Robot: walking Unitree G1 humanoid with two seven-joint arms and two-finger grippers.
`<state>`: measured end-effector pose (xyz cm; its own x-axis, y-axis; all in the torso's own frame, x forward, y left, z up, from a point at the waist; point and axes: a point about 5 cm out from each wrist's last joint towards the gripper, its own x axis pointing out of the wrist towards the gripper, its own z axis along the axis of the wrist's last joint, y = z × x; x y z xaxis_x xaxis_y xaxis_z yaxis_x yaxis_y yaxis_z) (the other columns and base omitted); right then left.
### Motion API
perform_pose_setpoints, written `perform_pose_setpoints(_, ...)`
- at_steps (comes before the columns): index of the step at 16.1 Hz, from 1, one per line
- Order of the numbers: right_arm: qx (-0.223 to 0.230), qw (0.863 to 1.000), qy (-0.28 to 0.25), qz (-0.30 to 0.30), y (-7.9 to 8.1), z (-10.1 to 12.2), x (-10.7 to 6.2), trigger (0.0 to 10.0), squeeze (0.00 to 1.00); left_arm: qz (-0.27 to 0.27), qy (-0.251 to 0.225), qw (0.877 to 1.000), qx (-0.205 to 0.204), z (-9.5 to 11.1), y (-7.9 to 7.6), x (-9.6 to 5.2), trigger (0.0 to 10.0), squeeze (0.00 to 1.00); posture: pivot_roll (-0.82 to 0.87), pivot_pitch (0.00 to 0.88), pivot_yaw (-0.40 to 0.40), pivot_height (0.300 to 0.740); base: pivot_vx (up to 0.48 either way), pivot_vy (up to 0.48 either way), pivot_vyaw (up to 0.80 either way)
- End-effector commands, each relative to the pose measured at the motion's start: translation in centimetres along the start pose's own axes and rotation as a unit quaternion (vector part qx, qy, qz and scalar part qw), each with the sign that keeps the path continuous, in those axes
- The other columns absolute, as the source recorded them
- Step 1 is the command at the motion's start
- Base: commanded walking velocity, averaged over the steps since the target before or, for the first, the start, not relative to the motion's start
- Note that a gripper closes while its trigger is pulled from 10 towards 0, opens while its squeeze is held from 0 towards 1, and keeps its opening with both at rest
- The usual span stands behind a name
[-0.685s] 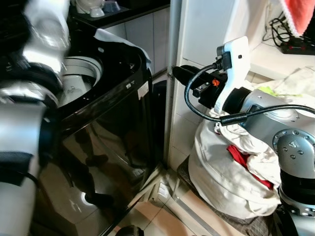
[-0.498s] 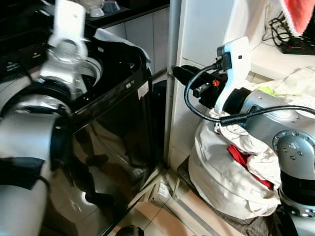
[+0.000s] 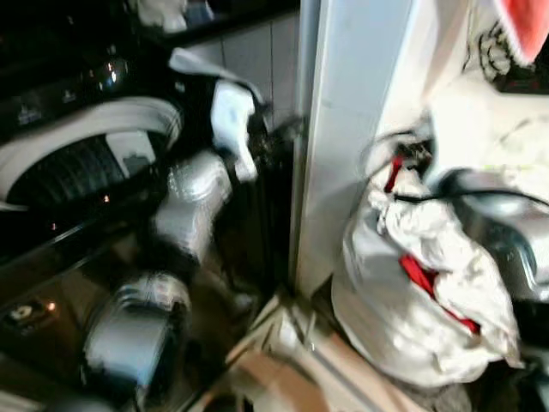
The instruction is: Clothes washing
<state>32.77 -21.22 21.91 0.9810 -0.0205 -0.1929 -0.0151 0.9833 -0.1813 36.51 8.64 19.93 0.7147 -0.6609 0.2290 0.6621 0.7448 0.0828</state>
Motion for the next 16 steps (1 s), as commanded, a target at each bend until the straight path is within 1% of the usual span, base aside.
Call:
perform_pose_setpoints(1,0.005,0.999,-0.006,-0.043,-1.9,-0.2,0.6,10.0,1.0,-0.011,-0.006,1.0,0.011,0.2,-0.2,-0.5,10.0,0.0,0.01,0.0,0.073,0.74,0.0,0.0,0.0)
perform_pose_setpoints(2,0.013,0.997,-0.005,-0.072,-3.5,-0.8,1.2,10.0,1.0,-0.016,0.0,1.0,0.023,-0.5,-0.7,-1.3,10.0,0.0,0.0,0.0,0.074,0.74,0.0,0.0,0.0)
perform_pose_setpoints(3,0.024,0.996,-0.005,-0.091,-4.6,-1.1,1.6,10.0,1.0,-0.024,0.008,0.999,0.041,-0.8,-1.1,-1.8,10.0,0.0,0.0,0.0,0.075,0.74,0.0,0.0,0.0)
perform_pose_setpoints(4,0.04,0.992,0.0,-0.116,-6.0,-1.6,2.1,10.0,1.0,-0.04,0.025,0.996,0.077,-1.3,-1.6,-2.5,10.0,0.0,0.0,0.0,0.077,0.74,0.0,0.0,0.0)
perform_pose_setpoints(5,0.045,0.99,0.004,-0.131,-6.8,-2.0,2.4,10.0,1.0,-0.053,0.025,0.994,0.096,-1.3,-2.0,-2.9,10.0,0.0,0.0,0.0,0.078,0.74,0.0,0.0,0.0)
perform_pose_setpoints(7,0.027,0.987,0.016,-0.16,-8.2,-2.8,3.0,10.0,1.0,-0.071,0.023,0.995,0.062,-1.0,-3.0,-3.5,10.0,0.0,0.0,0.0,0.081,0.74,0.0,0.0,0.0)
perform_pose_setpoints(8,0.018,0.983,0.04,-0.179,-9.1,-3.9,3.4,10.0,1.0,-0.105,0.027,0.992,0.057,-1.1,-3.9,-3.7,10.0,0.0,0.0,0.0,0.084,0.74,0.0,0.0,0.0)
perform_pose_setpoints(9,0.023,0.982,0.046,-0.18,-9.3,-4.3,3.6,10.0,1.0,-0.112,0.029,0.992,0.055,-1.2,-4.1,-3.7,10.0,0.0,0.0,0.0,0.085,0.74,0.0,0.0,0.0)
perform_pose_setpoints(10,0.032,0.984,0.056,-0.166,-9.1,-4.7,3.9,10.0,1.0,-0.116,0.031,0.991,0.054,-1.2,-4.4,-3.8,10.0,0.0,0.0,0.0,0.087,0.74,0.0,0.0,0.0)
perform_pose_setpoints(11,0.047,0.987,0.071,-0.133,-8.5,-5.4,4.2,10.0,1.0,-0.117,0.033,0.991,0.054,-1.2,-4.5,-3.8,10.0,0.0,0.0,0.0,0.087,0.74,0.0,0.0,0.0)
perform_pose_setpoints(12,0.046,0.987,0.086,-0.124,-8.3,-5.9,4.3,10.0,0.91,-0.117,0.034,0.991,0.053,-1.1,-4.6,-3.9,10.0,0.0,0.0,0.0,0.087,0.74,0.0,0.0,0.0)
perform_pose_setpoints(13,0.035,0.985,0.097,-0.138,-8.4,-6.4,4.3,10.0,0.0,-0.124,0.038,0.99,0.049,-1.1,-4.7,-3.9,10.0,0.0,0.0,0.0,0.083,0.74,0.0,0.0,0.0)
perform_pose_setpoints(14,0.037,0.984,0.102,-0.141,-8.4,-6.6,4.3,10.0,0.0,-0.126,0.039,0.99,0.047,-1.1,-4.8,-3.9,10.0,0.0,0.0,0.0,0.083,0.74,0.0,0.0,0.0)
perform_pose_setpoints(15,0.047,0.981,0.119,-0.149,-8.5,-7.4,4.2,10.0,0.0,-0.144,0.048,0.988,0.036,-1.2,-5.1,-4.2,10.0,0.0,0.0,0.0,0.083,0.74,0.0,0.0,0.0)
perform_pose_setpoints(16,0.049,0.98,0.123,-0.15,-8.6,-7.6,4.2,10.0,0.0,-0.148,0.051,0.987,0.035,-1.2,-5.2,-4.3,10.0,0.0,0.0,0.0,0.083,0.74,0.0,0.0,0.0)
